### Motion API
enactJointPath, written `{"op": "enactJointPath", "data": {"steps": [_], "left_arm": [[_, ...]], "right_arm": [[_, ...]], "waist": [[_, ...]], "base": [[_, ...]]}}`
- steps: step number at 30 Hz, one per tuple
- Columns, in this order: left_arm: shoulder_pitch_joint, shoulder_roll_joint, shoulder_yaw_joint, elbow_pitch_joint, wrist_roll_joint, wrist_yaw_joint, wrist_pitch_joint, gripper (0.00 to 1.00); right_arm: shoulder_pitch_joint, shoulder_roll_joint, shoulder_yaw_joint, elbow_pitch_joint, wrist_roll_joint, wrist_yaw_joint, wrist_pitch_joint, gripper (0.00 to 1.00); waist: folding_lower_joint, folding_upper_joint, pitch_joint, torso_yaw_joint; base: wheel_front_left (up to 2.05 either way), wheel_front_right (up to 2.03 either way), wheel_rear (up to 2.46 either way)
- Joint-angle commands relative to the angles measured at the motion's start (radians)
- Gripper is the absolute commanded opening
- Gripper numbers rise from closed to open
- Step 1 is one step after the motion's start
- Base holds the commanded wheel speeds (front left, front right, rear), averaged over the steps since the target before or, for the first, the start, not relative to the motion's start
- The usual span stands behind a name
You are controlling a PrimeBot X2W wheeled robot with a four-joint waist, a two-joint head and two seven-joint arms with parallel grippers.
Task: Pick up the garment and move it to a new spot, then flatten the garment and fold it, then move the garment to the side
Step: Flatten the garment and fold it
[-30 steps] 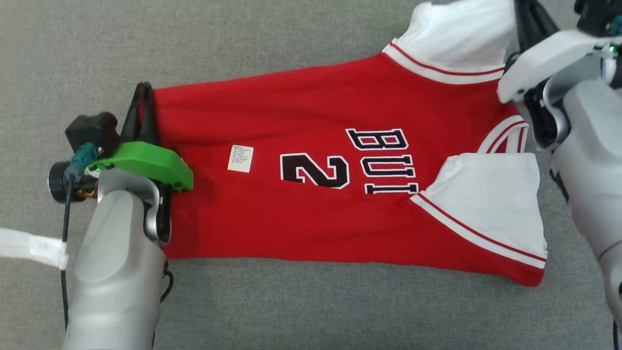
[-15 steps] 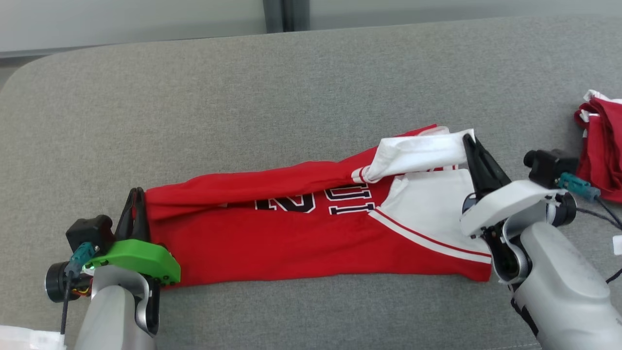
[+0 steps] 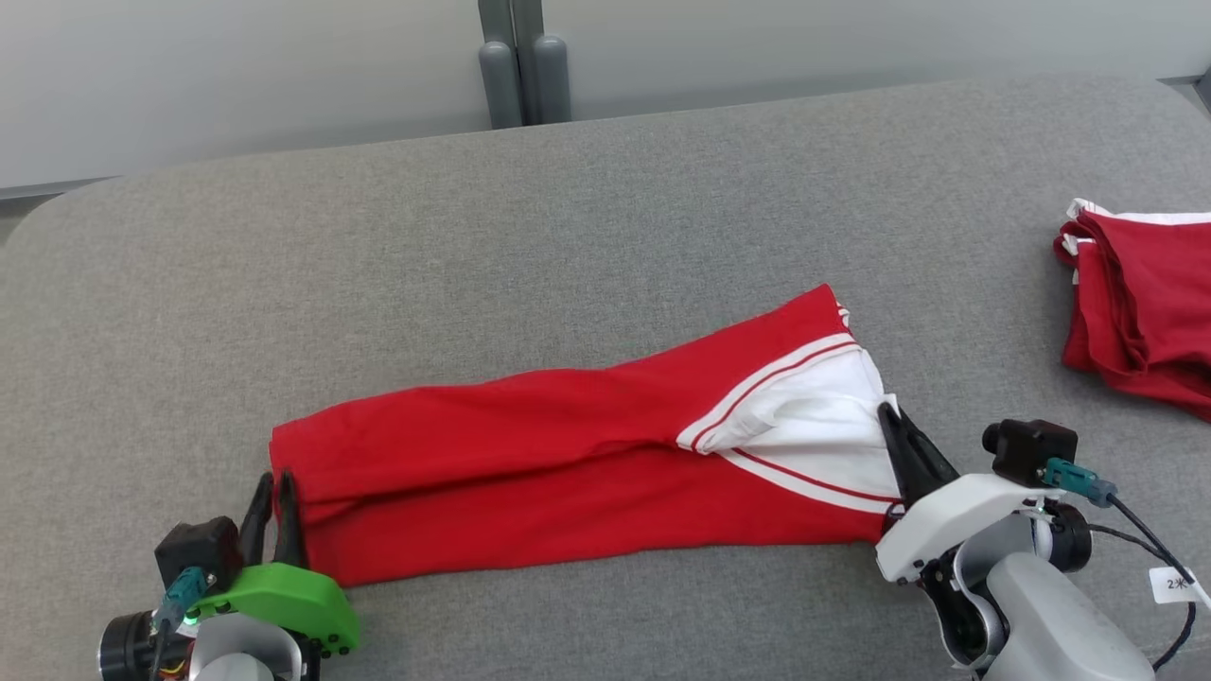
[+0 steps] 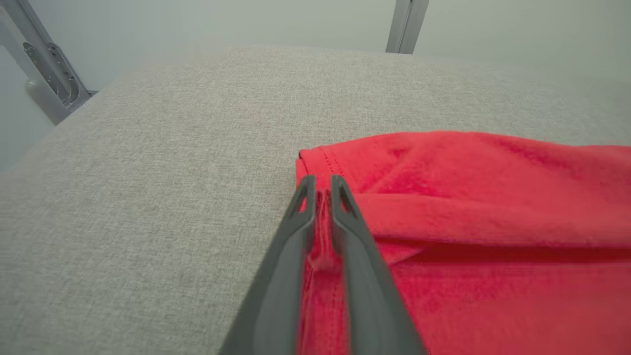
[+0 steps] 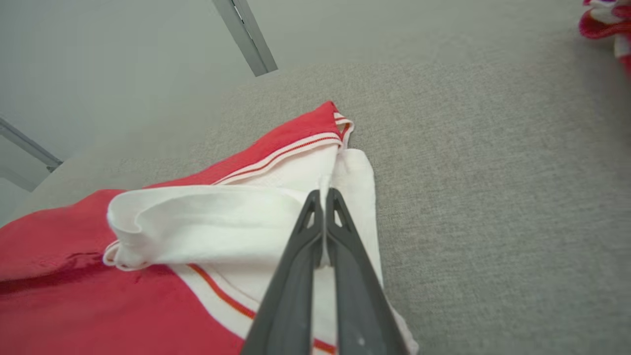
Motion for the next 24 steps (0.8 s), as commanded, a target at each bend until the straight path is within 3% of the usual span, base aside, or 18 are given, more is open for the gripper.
{"op": "enactJointPath", "data": {"steps": [1,2,3,8,14,24], "left_arm": [[0.023,0.004,0.011,-0.013,0.0,0.016,0.0,1.0],[0.034,0.004,0.021,-0.028,-0.004,0.029,0.0,1.0],[0.044,0.004,0.027,-0.04,-0.011,0.039,0.0,1.0],[0.117,0.003,0.027,-0.12,-0.035,0.107,0.0,1.0],[0.16,0.003,-0.027,-0.172,-0.072,0.138,0.0,1.0],[0.139,0.003,-0.095,-0.189,-0.09,0.149,0.0,1.0]], "right_arm": [[0.016,0.007,-0.017,0.012,0.001,-0.001,-0.003,0.47],[0.014,0.005,-0.027,0.012,-0.016,-0.001,-0.003,0.92],[0.016,0.01,-0.038,0.011,-0.018,-0.001,-0.003,1.0],[0.029,0.023,-0.116,-0.01,-0.082,-0.001,-0.003,1.0],[0.031,0.057,-0.174,0.006,-0.137,-0.001,-0.003,1.0],[-0.048,0.069,-0.205,0.245,-0.188,-0.001,-0.003,1.0]], "waist": [[0.0001,0.0,-0.009,0.006],[0.0001,0.0,-0.013,0.008],[0.0001,0.0,-0.016,0.009],[0.0001,0.0,-0.034,0.025],[0.0001,0.0,-0.038,0.062],[0.0001,0.0,-0.008,0.129]], "base": [[0.0,0.0,0.0],[0.0,0.0,0.0],[0.0,0.0,0.0],[0.0,0.0,0.0],[0.0,0.0,0.0],[0.0,0.0,0.0]]}}
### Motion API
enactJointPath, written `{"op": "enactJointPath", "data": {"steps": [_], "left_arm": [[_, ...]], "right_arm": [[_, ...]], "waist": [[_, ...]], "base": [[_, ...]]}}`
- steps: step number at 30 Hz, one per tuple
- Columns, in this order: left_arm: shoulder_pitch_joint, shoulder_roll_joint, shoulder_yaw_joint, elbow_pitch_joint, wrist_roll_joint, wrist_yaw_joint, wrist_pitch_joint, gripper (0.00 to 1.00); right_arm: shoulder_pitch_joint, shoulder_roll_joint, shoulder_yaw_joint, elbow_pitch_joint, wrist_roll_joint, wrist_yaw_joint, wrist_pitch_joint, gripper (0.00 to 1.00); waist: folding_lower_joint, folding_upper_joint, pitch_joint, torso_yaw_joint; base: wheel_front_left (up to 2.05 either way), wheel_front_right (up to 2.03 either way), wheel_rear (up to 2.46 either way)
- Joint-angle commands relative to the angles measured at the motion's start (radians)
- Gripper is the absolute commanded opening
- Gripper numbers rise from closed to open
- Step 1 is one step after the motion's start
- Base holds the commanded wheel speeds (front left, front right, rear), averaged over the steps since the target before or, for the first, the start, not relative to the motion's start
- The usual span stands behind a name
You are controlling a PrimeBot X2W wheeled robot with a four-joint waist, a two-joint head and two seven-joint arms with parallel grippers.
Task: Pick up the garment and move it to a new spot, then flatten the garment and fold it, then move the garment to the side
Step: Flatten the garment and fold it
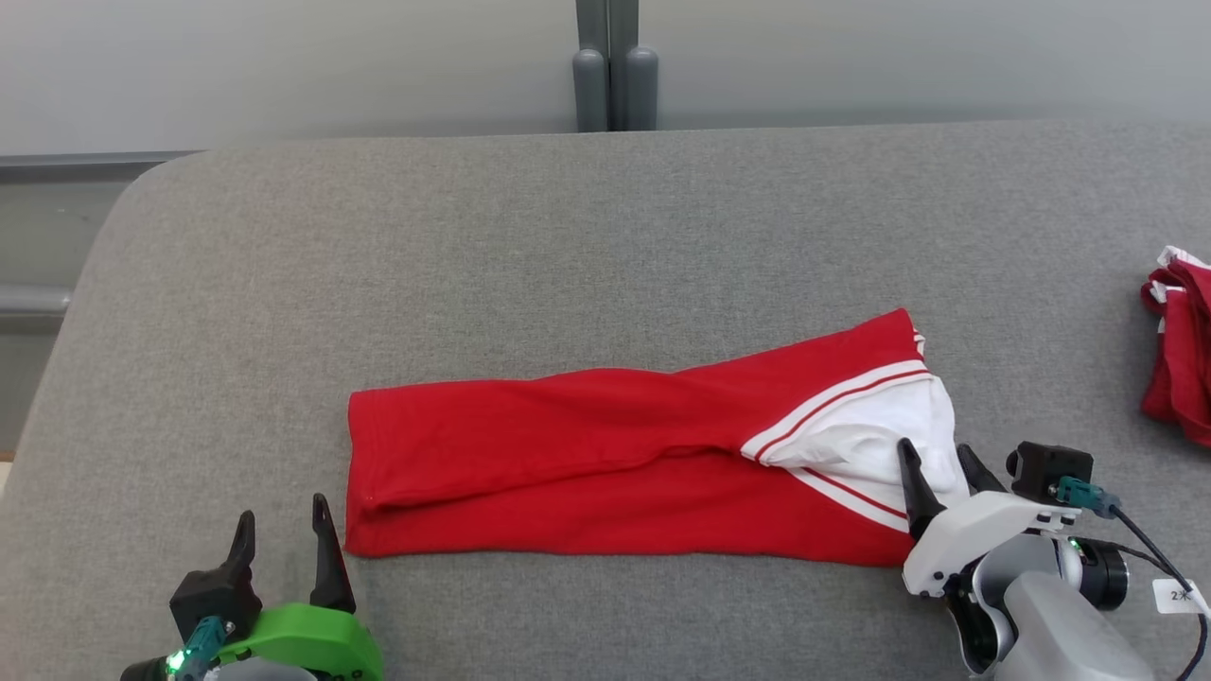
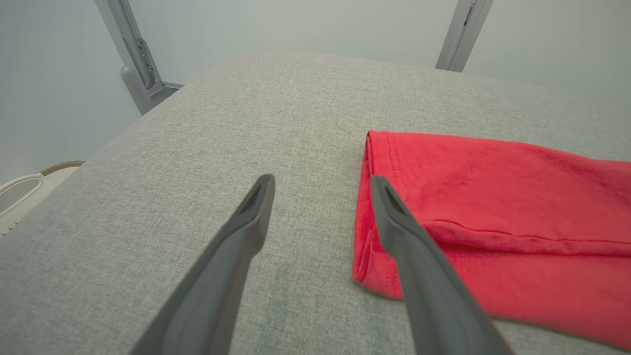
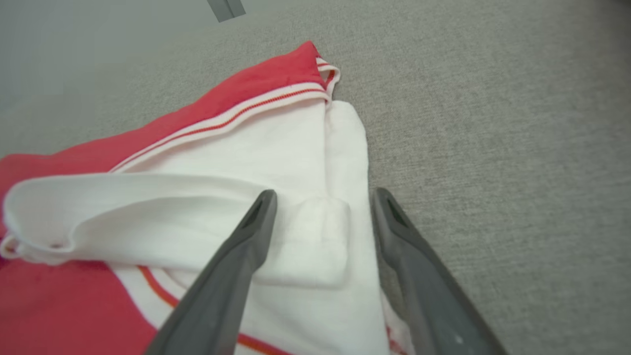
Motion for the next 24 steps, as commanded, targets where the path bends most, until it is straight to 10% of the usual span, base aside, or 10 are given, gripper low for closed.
{"op": "enactJointPath", "data": {"steps": [1,7,8,10,24], "left_arm": [[-0.011,0.004,0.002,-0.005,-0.002,0.007,0.0,1.0],[-0.02,0.004,0.001,-0.011,0.003,0.007,0.0,1.0],[-0.02,0.004,-0.001,-0.01,0.003,0.007,0.0,1.0],[-0.021,0.004,-0.003,-0.008,0.003,0.006,0.0,1.0],[-0.007,0.004,-0.017,-0.005,0.0,0.002,0.0,1.0]], "right_arm": [[-0.022,0.005,-0.002,0.023,-0.003,0.0,-0.003,1.0],[-0.041,0.036,0.055,0.118,0.036,0.0,0.013,1.0],[-0.042,0.04,0.064,0.131,0.05,0.0,0.021,0.85],[-0.045,0.044,0.084,0.153,0.07,0.001,0.028,0.0],[-0.067,-0.061,-0.022,0.003,0.056,-0.001,-0.001,0.0]], "waist": [[0.0,0.0,0.017,0.019],[0.0,0.0,0.029,0.033],[0.0,0.0,0.03,0.033],[0.0,0.0,0.031,0.035],[0.0,0.0,0.011,0.019]], "base": [[0.0,0.0,0.0],[0.0,0.0,0.0],[0.0,0.0,0.0],[0.0,0.0,0.0],[0.0,0.0,0.0]]}}
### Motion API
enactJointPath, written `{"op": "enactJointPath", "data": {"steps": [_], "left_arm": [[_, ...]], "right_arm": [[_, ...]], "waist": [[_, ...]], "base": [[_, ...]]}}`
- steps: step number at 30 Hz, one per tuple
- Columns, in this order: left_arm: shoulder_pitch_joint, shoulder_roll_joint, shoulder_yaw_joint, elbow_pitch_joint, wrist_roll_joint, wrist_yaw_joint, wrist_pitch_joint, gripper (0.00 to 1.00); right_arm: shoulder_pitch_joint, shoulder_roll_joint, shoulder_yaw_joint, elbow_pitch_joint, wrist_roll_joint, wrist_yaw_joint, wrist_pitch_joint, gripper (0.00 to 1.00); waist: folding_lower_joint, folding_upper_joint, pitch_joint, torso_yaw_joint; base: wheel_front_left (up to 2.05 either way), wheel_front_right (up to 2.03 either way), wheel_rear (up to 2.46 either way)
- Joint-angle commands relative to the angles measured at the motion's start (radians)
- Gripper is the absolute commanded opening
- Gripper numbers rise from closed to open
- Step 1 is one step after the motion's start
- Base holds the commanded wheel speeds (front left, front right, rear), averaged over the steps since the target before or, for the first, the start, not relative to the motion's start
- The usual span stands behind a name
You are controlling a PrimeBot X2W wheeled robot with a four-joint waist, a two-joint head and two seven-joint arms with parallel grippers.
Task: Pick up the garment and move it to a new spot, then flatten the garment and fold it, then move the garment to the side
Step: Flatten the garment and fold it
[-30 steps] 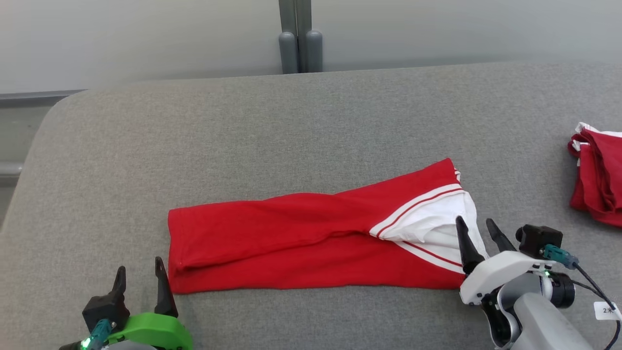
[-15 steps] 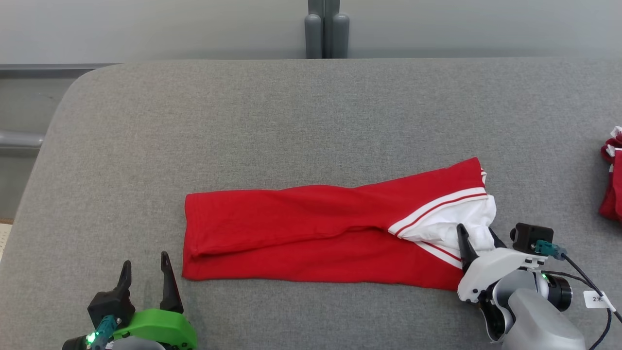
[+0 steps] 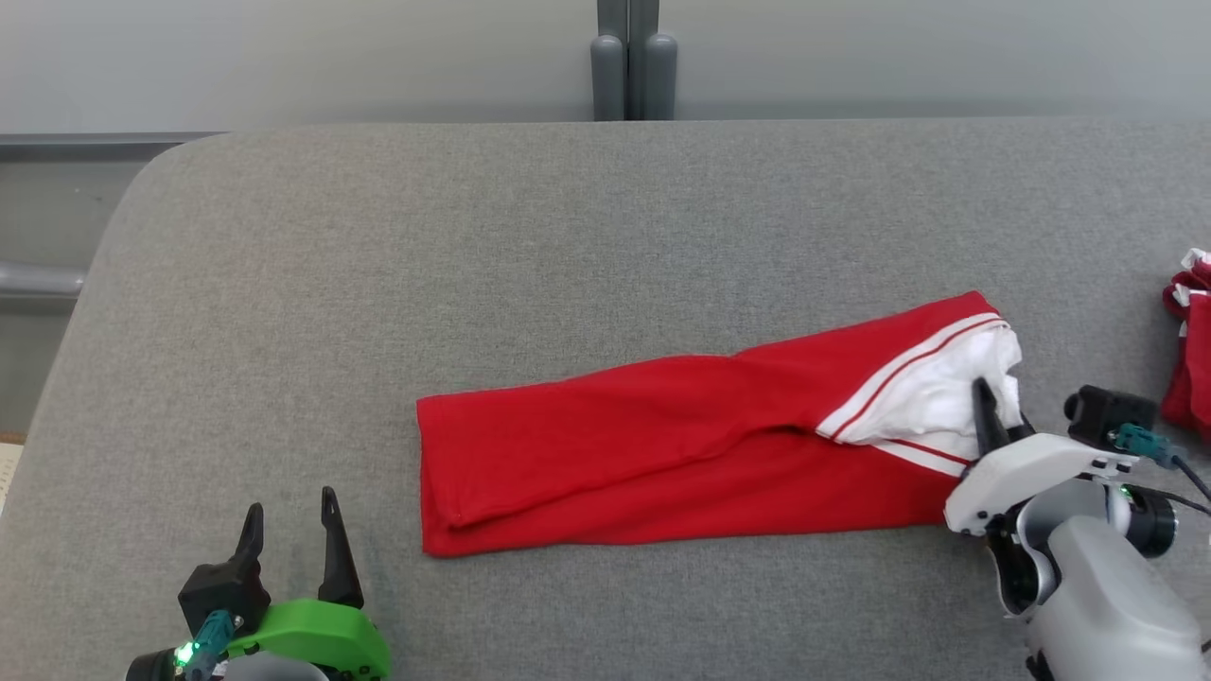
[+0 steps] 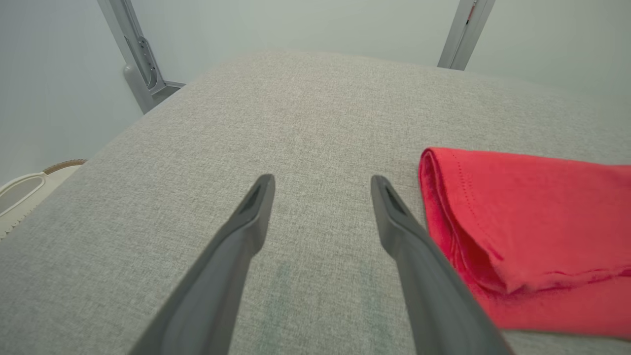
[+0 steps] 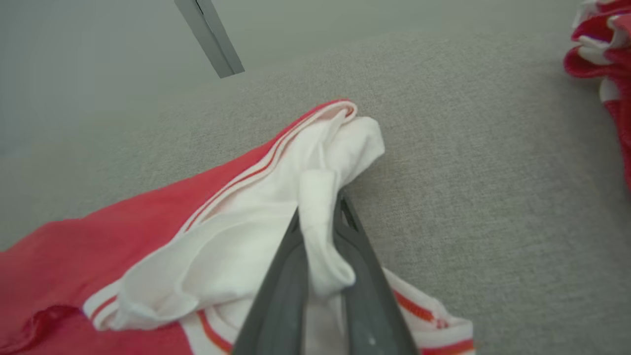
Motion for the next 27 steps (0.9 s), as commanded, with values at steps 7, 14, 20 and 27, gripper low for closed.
{"op": "enactJointPath", "data": {"steps": [7,14,20,27], "left_arm": [[0.015,0.004,-0.033,0.006,-0.021,0.01,0.0,1.0],[0.01,0.004,-0.066,0.015,-0.031,-0.003,0.0,1.0],[-0.005,0.004,-0.126,0.015,-0.049,-0.005,0.0,1.0],[-0.035,0.004,-0.204,0.011,-0.069,0.004,0.0,1.0]], "right_arm": [[0.06,0.051,0.147,-0.227,0.018,-0.001,0.0,0.0],[0.074,0.057,0.379,-0.361,0.114,-0.001,0.012,0.0],[0.031,0.073,0.529,-0.372,0.174,-0.001,0.039,0.0],[-0.04,0.104,0.625,-0.281,0.213,-0.001,0.042,0.0]], "waist": [[0.0,-0.0001,-0.028,-0.014],[0.0,-0.0001,-0.038,0.026],[0.0,-0.0001,-0.029,0.112],[0.0,-0.0001,-0.007,0.235]], "base": [[0.0,0.0,0.0],[0.0,0.0,0.0],[0.0,0.0,0.0],[0.0,0.0,0.0]]}}
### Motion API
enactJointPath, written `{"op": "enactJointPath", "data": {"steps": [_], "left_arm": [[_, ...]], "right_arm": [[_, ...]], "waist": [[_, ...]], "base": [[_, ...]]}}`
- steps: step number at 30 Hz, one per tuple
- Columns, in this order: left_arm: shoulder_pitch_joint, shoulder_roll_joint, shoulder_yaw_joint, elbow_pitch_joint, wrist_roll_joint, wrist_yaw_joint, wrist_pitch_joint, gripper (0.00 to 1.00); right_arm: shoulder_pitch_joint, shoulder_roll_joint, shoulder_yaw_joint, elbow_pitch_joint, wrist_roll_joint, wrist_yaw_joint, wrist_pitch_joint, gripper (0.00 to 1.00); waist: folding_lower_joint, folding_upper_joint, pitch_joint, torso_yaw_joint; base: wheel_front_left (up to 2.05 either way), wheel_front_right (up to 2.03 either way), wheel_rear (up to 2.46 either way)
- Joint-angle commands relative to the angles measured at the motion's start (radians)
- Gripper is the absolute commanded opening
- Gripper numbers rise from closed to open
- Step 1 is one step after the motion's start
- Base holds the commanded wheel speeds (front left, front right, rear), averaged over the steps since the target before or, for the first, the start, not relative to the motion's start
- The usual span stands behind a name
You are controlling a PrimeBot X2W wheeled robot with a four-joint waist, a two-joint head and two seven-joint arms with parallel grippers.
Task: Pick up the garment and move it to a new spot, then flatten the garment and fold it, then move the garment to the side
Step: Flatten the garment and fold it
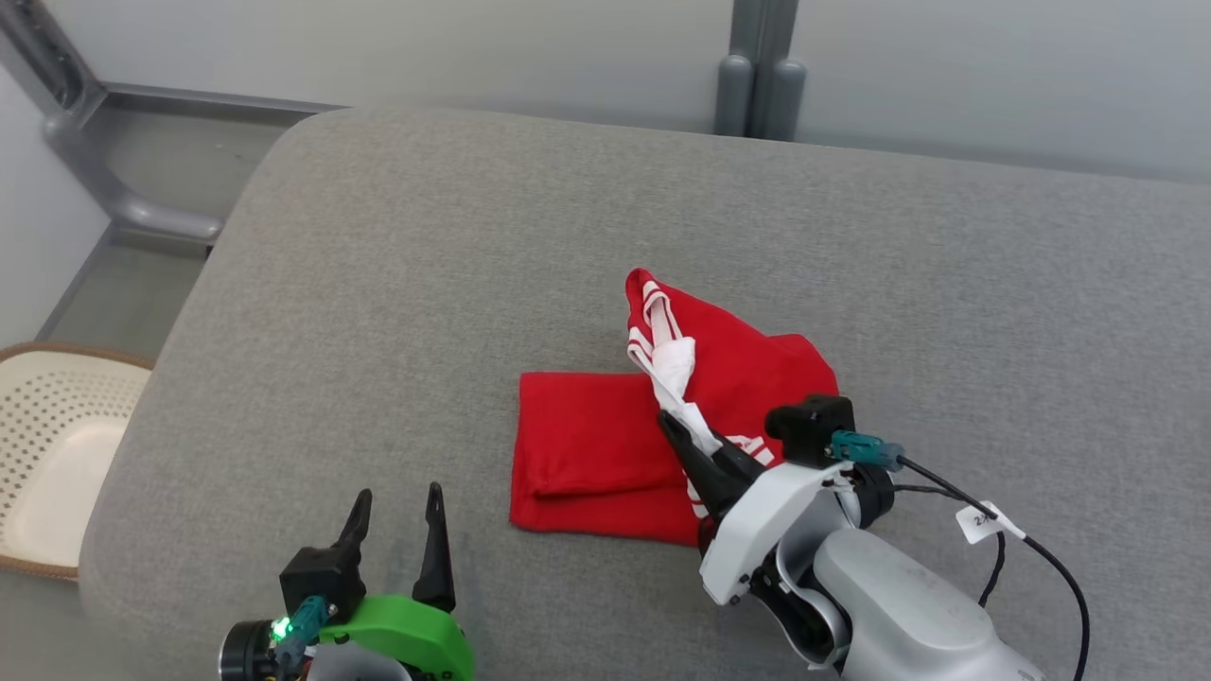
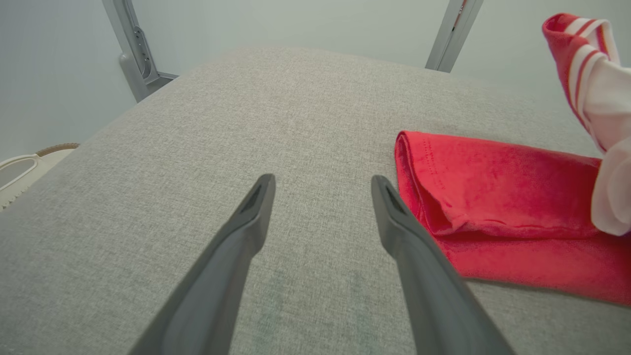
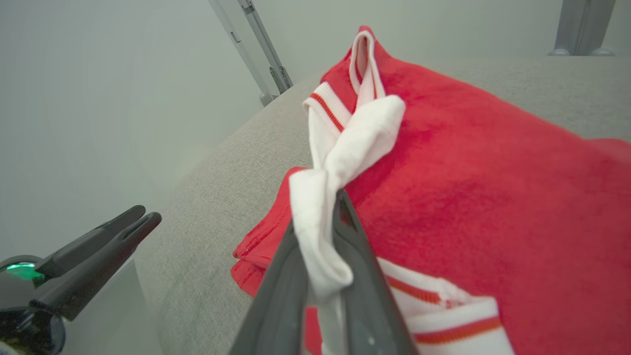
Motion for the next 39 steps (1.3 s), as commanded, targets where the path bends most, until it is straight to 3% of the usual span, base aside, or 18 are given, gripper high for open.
{"op": "enactJointPath", "data": {"steps": [1,7,8,9,14,23,27,33,39], "left_arm": [[-0.018,0.004,-0.015,-0.002,-0.006,0.003,0.0,1.0],[-0.027,0.004,-0.048,-0.007,-0.018,0.014,0.0,1.0],[-0.027,0.004,-0.05,-0.007,-0.019,0.016,0.0,1.0],[-0.027,0.004,-0.049,-0.008,-0.019,0.018,0.0,1.0],[-0.036,0.004,-0.032,-0.013,-0.014,0.027,0.0,1.0],[-0.055,0.004,0.019,-0.03,0.016,0.024,0.0,1.0],[-0.064,0.004,0.037,-0.035,0.029,0.023,0.0,1.0],[-0.046,0.004,0.062,-0.038,0.061,0.017,0.0,1.0],[-0.008,0.004,0.089,-0.039,0.082,0.01,0.0,1.0]], "right_arm": [[-0.022,0.005,0.006,0.024,0.009,0.0,-0.006,0.0],[-0.073,0.03,0.034,0.111,0.045,0.0,-0.03,0.0],[-0.08,0.031,0.031,0.123,0.052,0.0,-0.033,0.4],[-0.087,0.032,0.027,0.133,0.052,0.0,-0.038,1.0],[-0.107,0.034,-0.088,0.141,-0.003,0.0,-0.045,1.0],[0.013,0.021,-0.474,0.049,-0.298,0.0,-0.044,1.0],[0.08,0.03,-0.588,0.003,-0.398,0.0,-0.044,1.0],[0.167,0.038,-0.678,-0.052,-0.482,0.0,-0.045,1.0],[0.228,0.04,-0.67,-0.078,-0.494,0.0,-0.045,1.0]], "waist": [[0.0,0.0,0.022,0.088],[0.0,0.0,0.04,0.139],[0.0,0.0,0.041,0.141],[0.0,0.0,0.042,0.14],[0.0,0.0,0.045,0.101],[0.0,0.0,0.04,-0.029],[0.0,0.0,0.033,-0.087],[0.0,0.0,0.014,-0.161],[0.0,0.0,-0.015,-0.211]], "base": [[0.0,0.0,0.0],[0.0,0.0,0.0],[0.0,0.0,0.0],[0.0,0.0,0.0],[0.0,0.0,0.0],[0.0,0.0,0.0],[0.0,0.0,0.0],[0.0,0.0,0.0],[0.0,0.0,0.0]]}}
